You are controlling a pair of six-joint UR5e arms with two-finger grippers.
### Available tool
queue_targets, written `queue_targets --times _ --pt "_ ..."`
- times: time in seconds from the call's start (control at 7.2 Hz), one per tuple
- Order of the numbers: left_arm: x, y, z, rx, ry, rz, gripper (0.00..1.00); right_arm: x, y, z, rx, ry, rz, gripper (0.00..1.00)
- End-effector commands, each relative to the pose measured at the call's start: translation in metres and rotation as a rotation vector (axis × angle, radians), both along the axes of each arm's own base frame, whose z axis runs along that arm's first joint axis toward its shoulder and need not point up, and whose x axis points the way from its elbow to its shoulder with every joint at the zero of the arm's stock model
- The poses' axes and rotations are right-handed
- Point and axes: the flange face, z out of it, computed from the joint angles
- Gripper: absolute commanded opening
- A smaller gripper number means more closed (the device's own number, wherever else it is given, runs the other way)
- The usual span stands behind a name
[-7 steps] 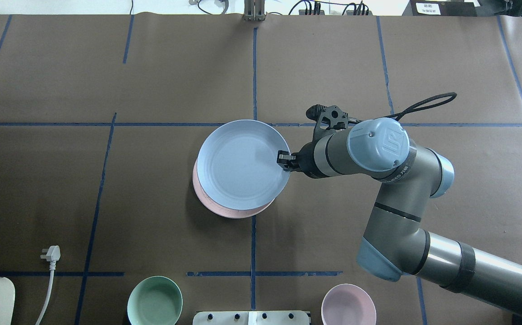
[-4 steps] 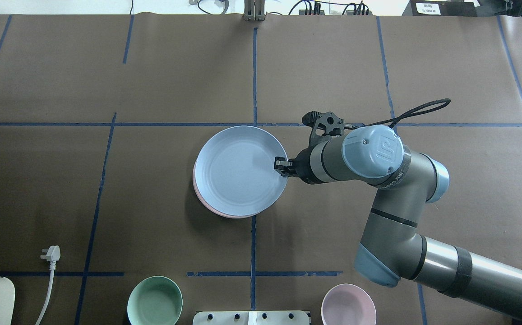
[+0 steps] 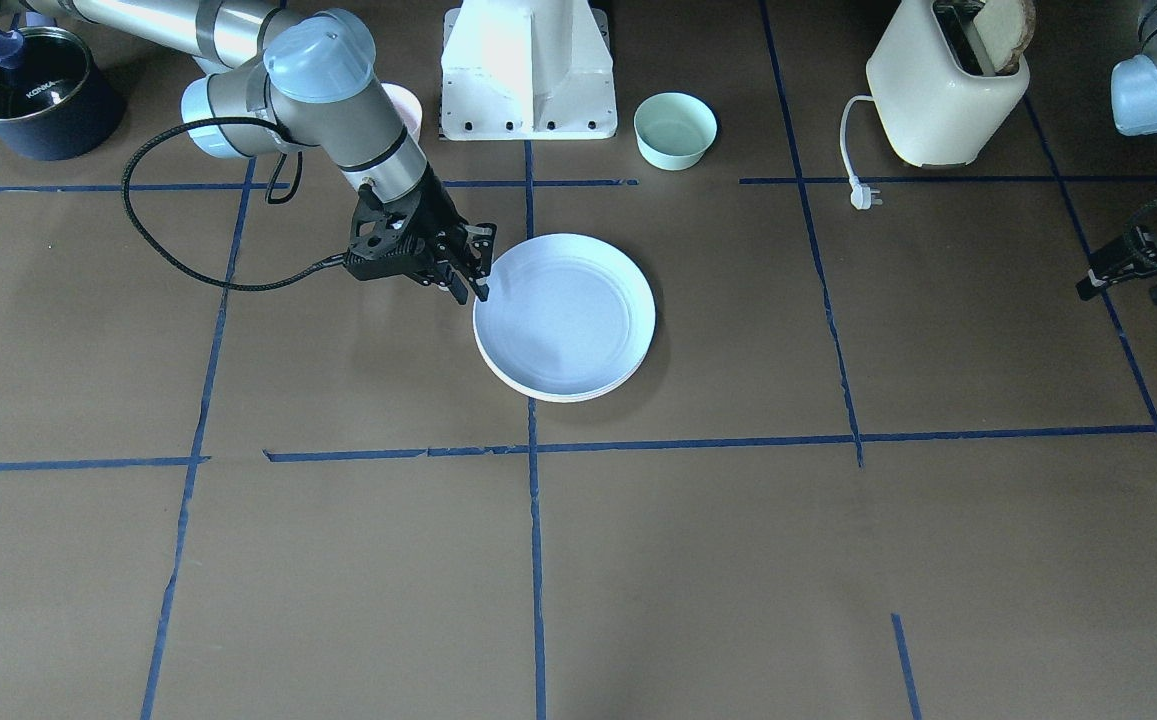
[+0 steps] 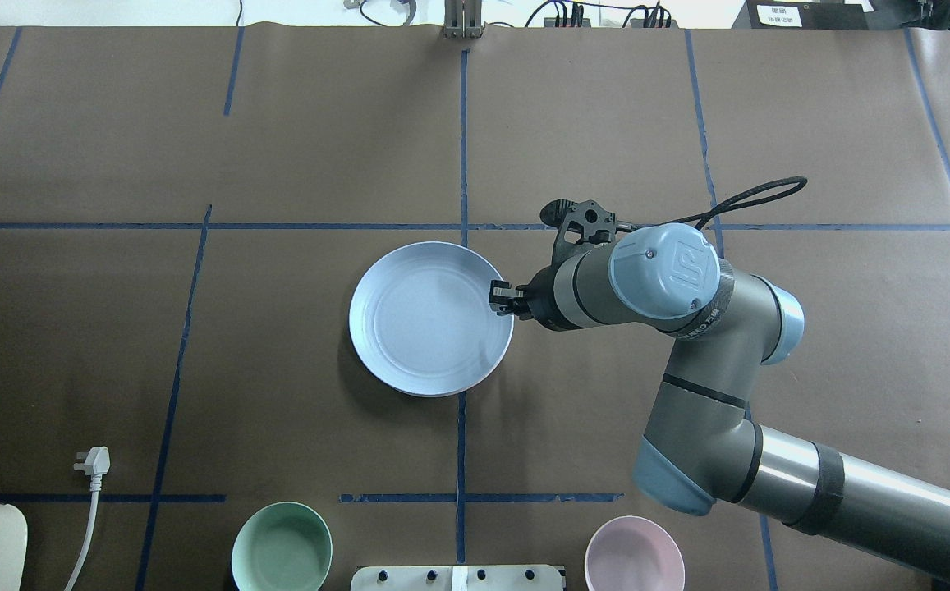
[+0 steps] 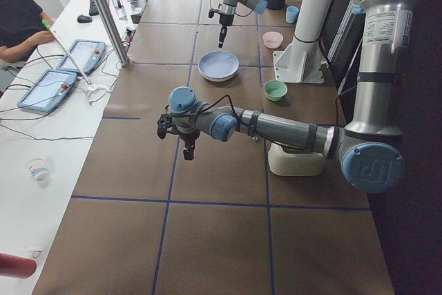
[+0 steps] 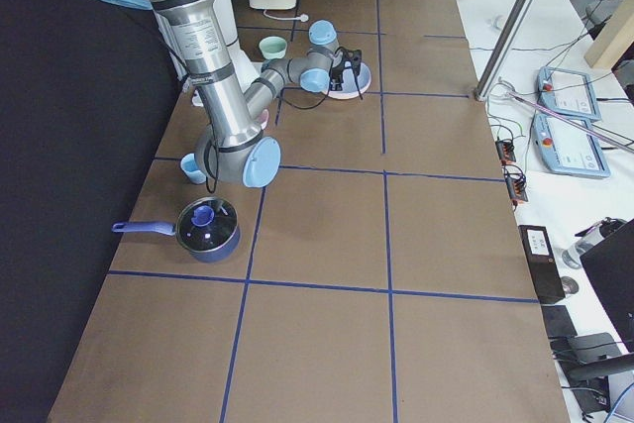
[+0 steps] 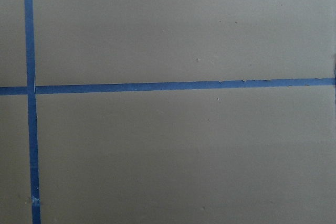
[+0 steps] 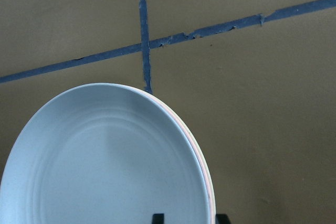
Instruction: Stack three plates with pink and blue
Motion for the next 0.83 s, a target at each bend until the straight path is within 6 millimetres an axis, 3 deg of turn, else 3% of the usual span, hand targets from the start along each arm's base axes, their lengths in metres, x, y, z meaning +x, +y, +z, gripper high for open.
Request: queue_targets --times 0.0,0.28,0.56,0.69 --pt "0.0 0.0 0.0 0.0 -0.001 0.001 1.0 0.004 -0.006 -0.001 0.002 -0.001 0.01 1.0" --pt "-0.006 0.001 0.003 -0.005 -0.002 -0.009 1.0 0.045 -0.042 0.007 -0.043 0.035 0.026 1.0" --pt "-0.028 0.0 0.007 0.037 -0.013 -0.001 1.0 0.124 -0.094 0.017 -0.03 0.164 -0.046 1.0" --pt "-0.047 0.001 0.014 0.037 -0.027 0.004 1.0 0.157 -0.103 0.04 0.004 0.26 -0.098 1.0"
